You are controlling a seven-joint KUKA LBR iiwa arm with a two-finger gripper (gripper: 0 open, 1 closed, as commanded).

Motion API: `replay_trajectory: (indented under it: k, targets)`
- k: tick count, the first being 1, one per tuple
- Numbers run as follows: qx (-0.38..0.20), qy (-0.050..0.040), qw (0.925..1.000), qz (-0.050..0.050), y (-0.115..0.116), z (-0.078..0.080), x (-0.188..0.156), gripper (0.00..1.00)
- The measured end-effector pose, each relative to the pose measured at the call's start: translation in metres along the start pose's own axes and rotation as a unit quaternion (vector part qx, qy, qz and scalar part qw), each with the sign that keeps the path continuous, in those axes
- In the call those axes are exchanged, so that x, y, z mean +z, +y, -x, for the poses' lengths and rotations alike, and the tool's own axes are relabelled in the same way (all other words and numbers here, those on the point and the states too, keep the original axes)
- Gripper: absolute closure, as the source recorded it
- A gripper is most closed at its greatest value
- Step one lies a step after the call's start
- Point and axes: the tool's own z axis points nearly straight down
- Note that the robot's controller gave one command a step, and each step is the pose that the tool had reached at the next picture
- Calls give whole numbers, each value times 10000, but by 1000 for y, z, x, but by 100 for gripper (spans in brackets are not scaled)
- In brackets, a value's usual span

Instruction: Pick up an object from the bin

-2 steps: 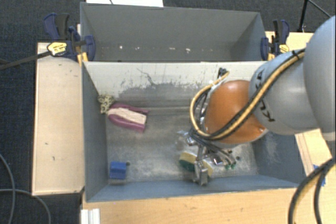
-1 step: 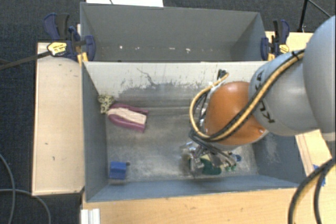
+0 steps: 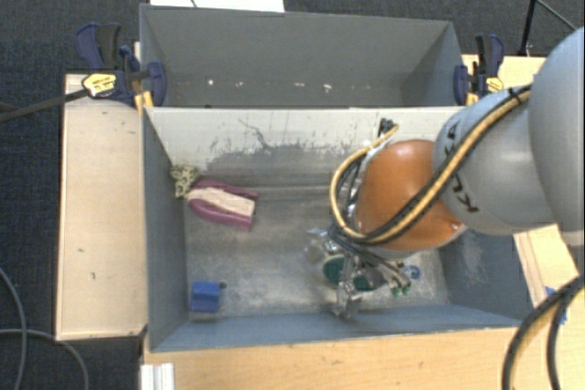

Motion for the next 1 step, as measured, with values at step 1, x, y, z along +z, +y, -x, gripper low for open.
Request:
replay_trajectory:
  k: [1]
  targets:
    - [800,20,9968,-1,-9,23,-55,0]
